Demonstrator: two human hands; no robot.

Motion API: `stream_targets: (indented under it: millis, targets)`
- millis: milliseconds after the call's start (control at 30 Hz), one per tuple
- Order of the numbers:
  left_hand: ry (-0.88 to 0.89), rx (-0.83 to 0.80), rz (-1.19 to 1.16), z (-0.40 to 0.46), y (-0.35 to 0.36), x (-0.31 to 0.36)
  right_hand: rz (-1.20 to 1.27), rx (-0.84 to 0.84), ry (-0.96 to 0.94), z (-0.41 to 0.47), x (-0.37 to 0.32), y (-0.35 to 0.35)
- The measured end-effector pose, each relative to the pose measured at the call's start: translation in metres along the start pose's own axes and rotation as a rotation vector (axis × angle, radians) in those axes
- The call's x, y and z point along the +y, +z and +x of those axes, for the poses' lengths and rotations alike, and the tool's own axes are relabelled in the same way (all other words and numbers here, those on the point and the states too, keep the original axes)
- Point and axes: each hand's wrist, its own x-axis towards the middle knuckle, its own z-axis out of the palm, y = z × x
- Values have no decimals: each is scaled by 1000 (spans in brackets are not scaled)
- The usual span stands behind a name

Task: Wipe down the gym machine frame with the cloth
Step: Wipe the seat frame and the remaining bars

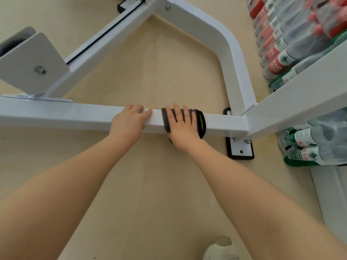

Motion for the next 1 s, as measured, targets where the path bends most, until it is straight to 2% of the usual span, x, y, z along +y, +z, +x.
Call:
stream_targets:
  millis: [100,200,333,433,600,767,833,900,1000]
  targets:
    - [-29,-19,5,0,-2,6,21,-15,-155,4,-2,-2]
    - [-71,-45,10,-3,-1,11,0,-16,-185,-5,39,-7]
    - [-151,-72,-17,-8,2,17,-61,-40,56,-32,113,-13]
    - [-203,-44,19,-11,3,20,-127,-65,148,-29,123,-14]
    - [-222,-90,38,-10,-2,21,-245,36,-56,-12,92,-8]
    - [-262,-26,-35,-16,-3,16,-196,120,-230,9,33,-3]
    - [-269,-56,-51,-20,-2,13,-145,134,-307,18,2,0]
    - [-279,-125,8,-22,-3,12,-127,131,-394,26,-6,-3]
    - [-392,-216,20,-25,-8,10,-56,26,-496,32,25,-17]
